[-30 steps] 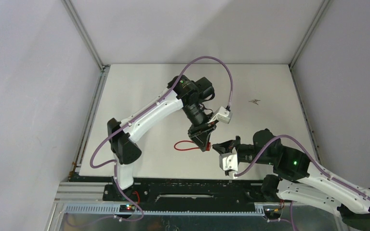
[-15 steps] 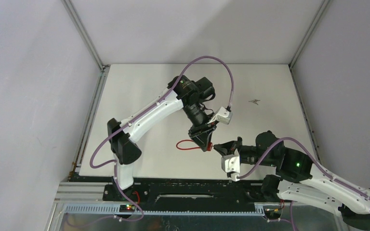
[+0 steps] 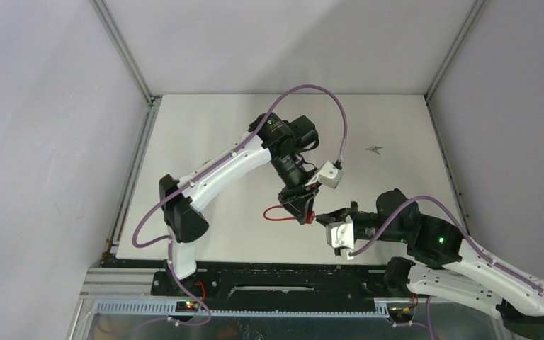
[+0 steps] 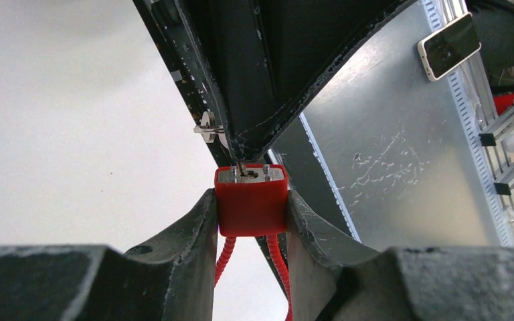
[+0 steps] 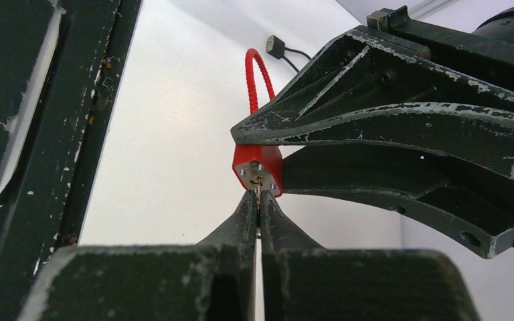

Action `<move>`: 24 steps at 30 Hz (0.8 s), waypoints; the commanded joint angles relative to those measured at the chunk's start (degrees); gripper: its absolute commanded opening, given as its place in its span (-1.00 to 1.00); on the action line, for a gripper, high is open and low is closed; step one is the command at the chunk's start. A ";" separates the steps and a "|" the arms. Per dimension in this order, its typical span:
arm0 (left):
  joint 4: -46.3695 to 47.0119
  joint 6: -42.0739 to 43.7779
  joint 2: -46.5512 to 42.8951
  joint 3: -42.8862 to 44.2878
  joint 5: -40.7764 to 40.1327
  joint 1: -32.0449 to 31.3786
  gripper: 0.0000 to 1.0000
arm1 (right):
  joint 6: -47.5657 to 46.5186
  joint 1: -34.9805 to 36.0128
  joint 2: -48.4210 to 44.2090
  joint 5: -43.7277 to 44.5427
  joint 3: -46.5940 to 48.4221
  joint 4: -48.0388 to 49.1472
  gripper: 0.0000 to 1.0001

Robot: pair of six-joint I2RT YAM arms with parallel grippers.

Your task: Unlock with the key

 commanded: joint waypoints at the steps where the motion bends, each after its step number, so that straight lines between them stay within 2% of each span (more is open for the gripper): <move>1: 0.36 4.40 -0.51 0.68 5.08 -1.00 -1.00 | 3.95 -0.44 2.51 -1.51 3.63 -1.21 -1.00; 8: 3.14 4.67 -1.31 -0.79 3.27 -1.37 -1.00 | 6.26 -1.05 4.51 -0.76 4.78 -1.04 -1.00; 18: 0.09 6.49 0.34 1.01 9.96 -1.46 -1.00 | -3.26 3.26 4.12 12.38 2.63 0.44 -1.00; 24: 1.30 6.95 -0.55 0.12 6.47 -1.98 -1.00 | -5.91 3.97 2.66 16.42 2.01 1.21 -1.00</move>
